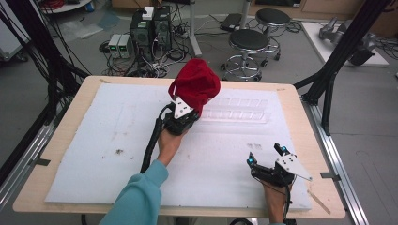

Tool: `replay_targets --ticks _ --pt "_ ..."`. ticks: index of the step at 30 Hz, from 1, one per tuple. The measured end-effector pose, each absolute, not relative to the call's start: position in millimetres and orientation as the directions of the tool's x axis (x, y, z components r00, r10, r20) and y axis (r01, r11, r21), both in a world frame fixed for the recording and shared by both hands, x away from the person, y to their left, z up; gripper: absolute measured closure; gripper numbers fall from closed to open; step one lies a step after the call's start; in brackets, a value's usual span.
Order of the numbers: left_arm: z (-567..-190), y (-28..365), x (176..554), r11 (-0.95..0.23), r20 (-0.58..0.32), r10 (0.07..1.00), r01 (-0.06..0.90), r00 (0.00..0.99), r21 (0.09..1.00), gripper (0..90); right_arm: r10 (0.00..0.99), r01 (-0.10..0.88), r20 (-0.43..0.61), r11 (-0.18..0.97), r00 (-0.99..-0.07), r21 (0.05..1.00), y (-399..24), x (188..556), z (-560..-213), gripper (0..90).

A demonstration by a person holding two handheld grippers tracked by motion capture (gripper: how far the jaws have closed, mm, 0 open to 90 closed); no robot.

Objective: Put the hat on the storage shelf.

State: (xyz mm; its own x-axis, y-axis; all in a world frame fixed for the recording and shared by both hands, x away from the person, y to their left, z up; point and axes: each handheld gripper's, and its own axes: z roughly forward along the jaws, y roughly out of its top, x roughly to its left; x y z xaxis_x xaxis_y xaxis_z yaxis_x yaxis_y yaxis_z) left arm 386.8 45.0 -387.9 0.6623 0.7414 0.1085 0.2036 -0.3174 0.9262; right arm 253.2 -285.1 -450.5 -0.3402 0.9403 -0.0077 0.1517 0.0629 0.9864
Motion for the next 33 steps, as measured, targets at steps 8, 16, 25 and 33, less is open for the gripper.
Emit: replay_targets --ticks 8,16,25,33 --pt "-386.4 50.3 384.0 -0.300 0.062 0.756 0.260 0.651 0.918 57.5 0.940 0.149 -0.002 0.056 -0.341 0.987 -285.9 253.1 -450.6 0.6" --pt "-381.0 65.1 376.6 -0.310 0.022 0.738 0.309 0.674 0.899 18.4 0.938 0.127 0.000 0.047 -0.346 0.991 -286.9 250.5 -451.4 0.5" --pt "-389.4 149.8 328.6 -0.301 0.087 0.650 0.152 0.755 0.941 15.0 0.935 0.123 0.002 0.045 -0.354 0.991 -287.4 250.6 -451.4 0.5" --pt "-414.7 254.6 283.4 -0.242 0.120 0.687 0.070 0.717 0.968 14.9 0.936 0.111 -0.017 0.060 -0.352 0.992 -285.6 249.1 -451.7 0.5"
